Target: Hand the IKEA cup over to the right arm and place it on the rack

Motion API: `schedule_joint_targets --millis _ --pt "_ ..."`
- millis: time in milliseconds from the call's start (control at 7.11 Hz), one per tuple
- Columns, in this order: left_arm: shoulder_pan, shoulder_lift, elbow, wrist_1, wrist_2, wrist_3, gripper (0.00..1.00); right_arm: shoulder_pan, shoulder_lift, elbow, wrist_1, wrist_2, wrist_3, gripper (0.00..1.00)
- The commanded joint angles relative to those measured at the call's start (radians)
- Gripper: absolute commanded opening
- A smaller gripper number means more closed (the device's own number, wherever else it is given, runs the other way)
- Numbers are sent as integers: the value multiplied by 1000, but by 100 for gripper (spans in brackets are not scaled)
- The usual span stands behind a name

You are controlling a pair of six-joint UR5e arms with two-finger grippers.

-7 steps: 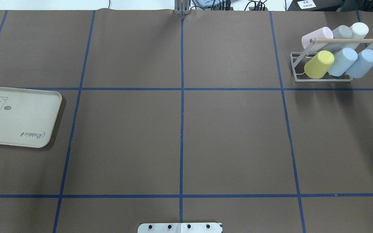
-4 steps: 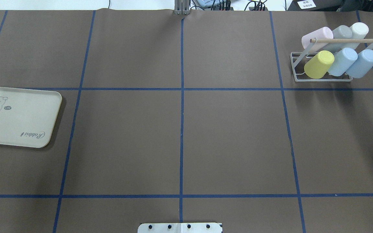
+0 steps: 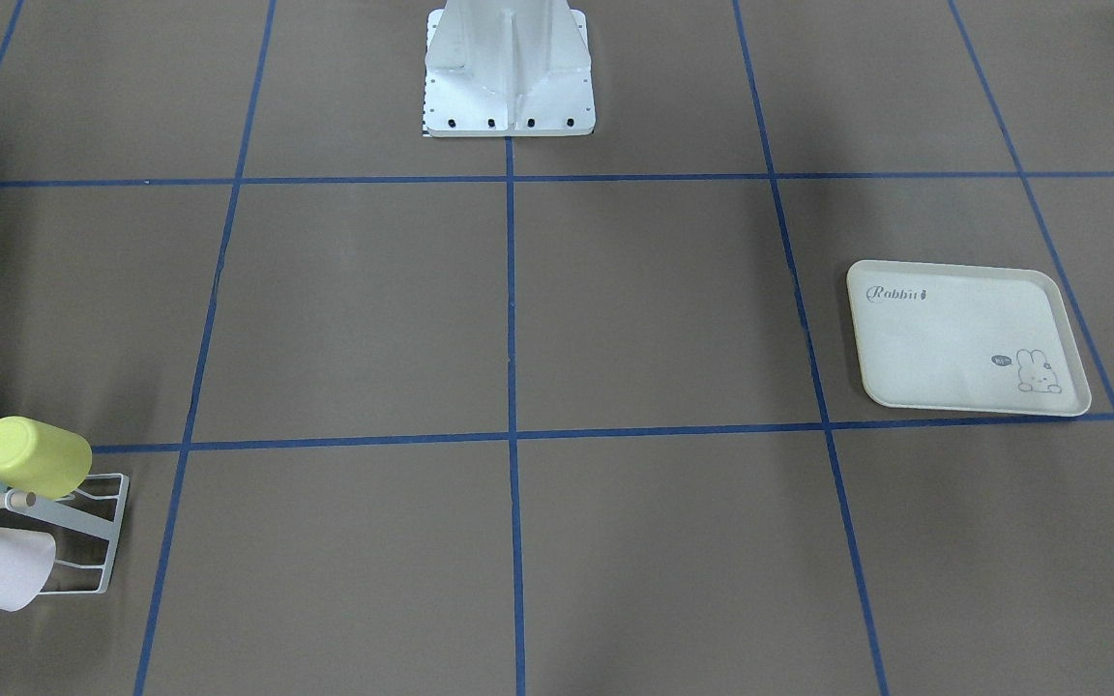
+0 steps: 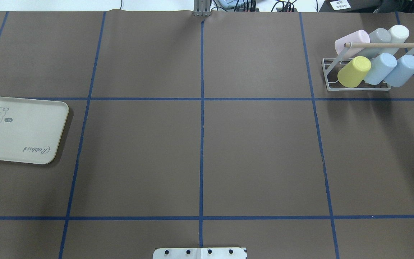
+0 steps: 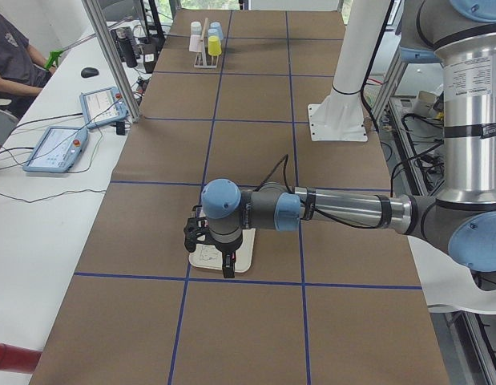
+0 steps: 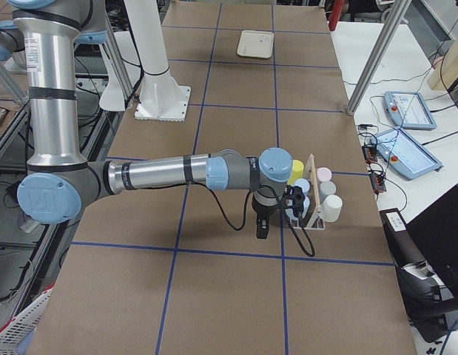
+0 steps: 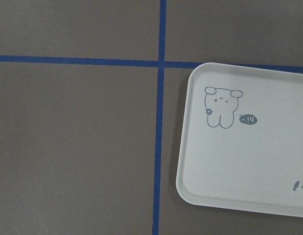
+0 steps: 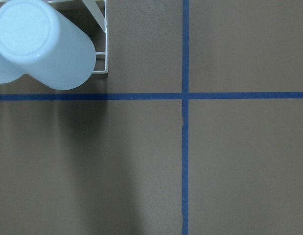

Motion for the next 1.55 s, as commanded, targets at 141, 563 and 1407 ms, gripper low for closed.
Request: schedule_joint_targets --millis 141,563,1407 --pt "0 -1 0 -5 55 1 100 0 0 -3 0 2 -1 99" --pt "0 -16 2 6 36 -4 100 -2 8 -11 0 2 0 99" --pt "0 -1 5 -2 19 -1 100 -2 9 -14 -2 5 3 99"
